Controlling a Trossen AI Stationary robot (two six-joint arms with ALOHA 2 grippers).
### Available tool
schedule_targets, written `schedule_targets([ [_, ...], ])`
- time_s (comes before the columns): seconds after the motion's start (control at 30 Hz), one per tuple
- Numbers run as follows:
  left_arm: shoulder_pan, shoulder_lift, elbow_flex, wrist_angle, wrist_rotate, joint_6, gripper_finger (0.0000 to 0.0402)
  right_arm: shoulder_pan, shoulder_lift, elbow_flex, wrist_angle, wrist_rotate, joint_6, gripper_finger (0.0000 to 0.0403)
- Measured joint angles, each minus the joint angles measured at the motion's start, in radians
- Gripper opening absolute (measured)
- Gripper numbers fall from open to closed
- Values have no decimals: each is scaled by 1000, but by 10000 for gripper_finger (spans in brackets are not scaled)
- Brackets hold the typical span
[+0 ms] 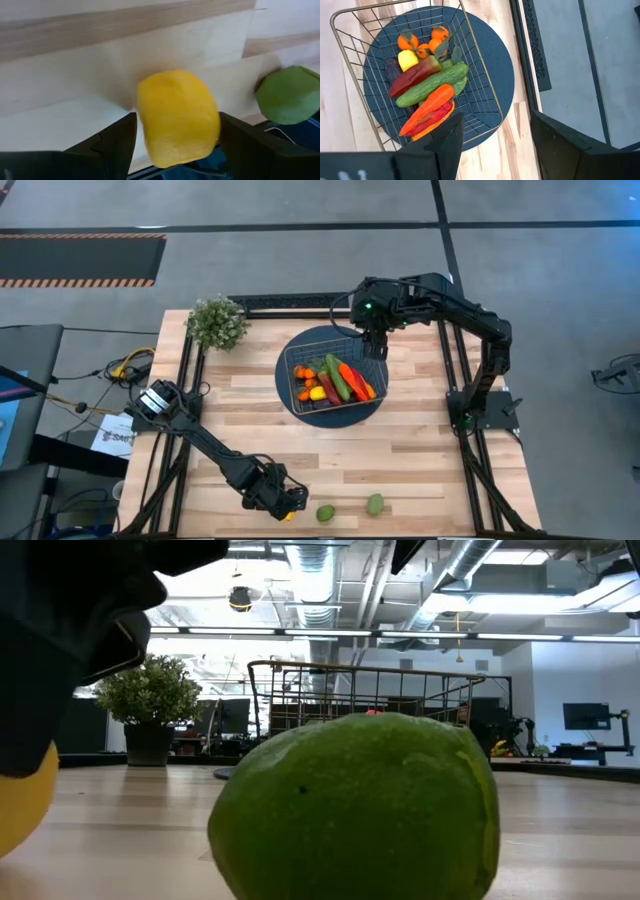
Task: Build produce basket
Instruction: Put the yellow lemon into the basket
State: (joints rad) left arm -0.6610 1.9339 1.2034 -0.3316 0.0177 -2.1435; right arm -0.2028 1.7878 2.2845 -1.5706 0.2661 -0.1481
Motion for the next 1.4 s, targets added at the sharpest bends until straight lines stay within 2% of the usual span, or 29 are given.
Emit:
schedule_targets([
  [0.4, -1, 0, 0, -37, -24, -17, 250, 0, 0, 0, 0, 0, -8, 244],
  [0.5, -1, 0, 0, -41, -31, -16, 222, 0, 0, 0, 0, 0, -10, 244],
  [0.7, -1, -3, 0, -52, -42, 7, 107, 0, 0, 0, 0, 0, -12, 244],
  [0.87, 9, -3, 0, -54, -78, 86, 107, 0, 0, 0, 0, 0, -18, 244],
  [1.07, 77, -58, -1, -68, -134, 267, 107, -3, 0, 0, 0, 1, -18, 244],
  [1.3, 217, -267, 10, -127, -328, 593, 107, -3, 0, 0, 0, 2, -18, 244],
  [1.4, 280, -357, 51, -247, -409, 752, 107, -3, 0, 0, 0, 2, -18, 244],
])
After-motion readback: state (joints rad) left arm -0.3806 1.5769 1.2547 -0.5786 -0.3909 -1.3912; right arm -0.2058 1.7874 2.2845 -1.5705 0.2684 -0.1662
